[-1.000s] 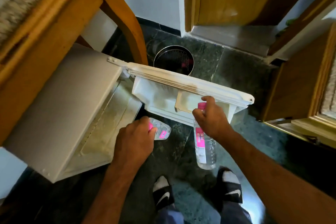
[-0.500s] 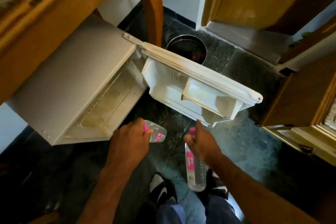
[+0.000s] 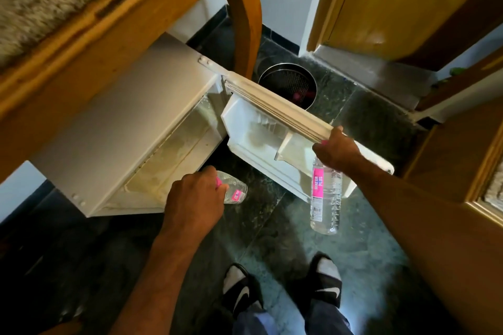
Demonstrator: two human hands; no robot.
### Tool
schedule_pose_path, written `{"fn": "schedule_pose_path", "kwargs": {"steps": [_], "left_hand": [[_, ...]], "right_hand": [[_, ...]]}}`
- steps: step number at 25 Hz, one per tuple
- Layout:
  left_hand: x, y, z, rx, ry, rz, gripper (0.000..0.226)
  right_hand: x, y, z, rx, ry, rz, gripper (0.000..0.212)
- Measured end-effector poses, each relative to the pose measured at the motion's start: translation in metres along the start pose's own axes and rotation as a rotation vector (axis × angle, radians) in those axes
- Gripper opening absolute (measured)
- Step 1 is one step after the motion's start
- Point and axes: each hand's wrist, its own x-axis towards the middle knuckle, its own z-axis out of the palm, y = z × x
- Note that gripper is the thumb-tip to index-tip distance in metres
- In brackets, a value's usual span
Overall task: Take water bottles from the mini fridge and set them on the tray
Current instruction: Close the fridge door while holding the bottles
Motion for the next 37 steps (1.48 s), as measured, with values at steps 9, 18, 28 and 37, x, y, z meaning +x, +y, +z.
{"fn": "schedule_pose_path", "kwargs": {"steps": [9,18,28,37], "left_hand": [[-0.029,-0.010,-0.016,-0.029,0.008,-0.129,0.023],[-0.067,-0.085,-0.055,0.052,0.064,-0.311,0.024],[-0.060,-0.136,-0.081,0.052,0.092,-0.406,0.029],[-0.057,-0.150,-0.127,0.121,0.229,-0.416,0.029]], "right_hand": [[-0.096,-0.045,0.056,-0.364,-0.296,-0.185,0.074],[-0.137,-0.155,0.103,-0.446,-0.464,-0.467,0.041],[-0.119,-0.195,0.112,-0.490,-0.786,-0.530,0.068],[-0.112,-0.280,0.144,-0.574,-0.593,-0.800,0.081]]}}
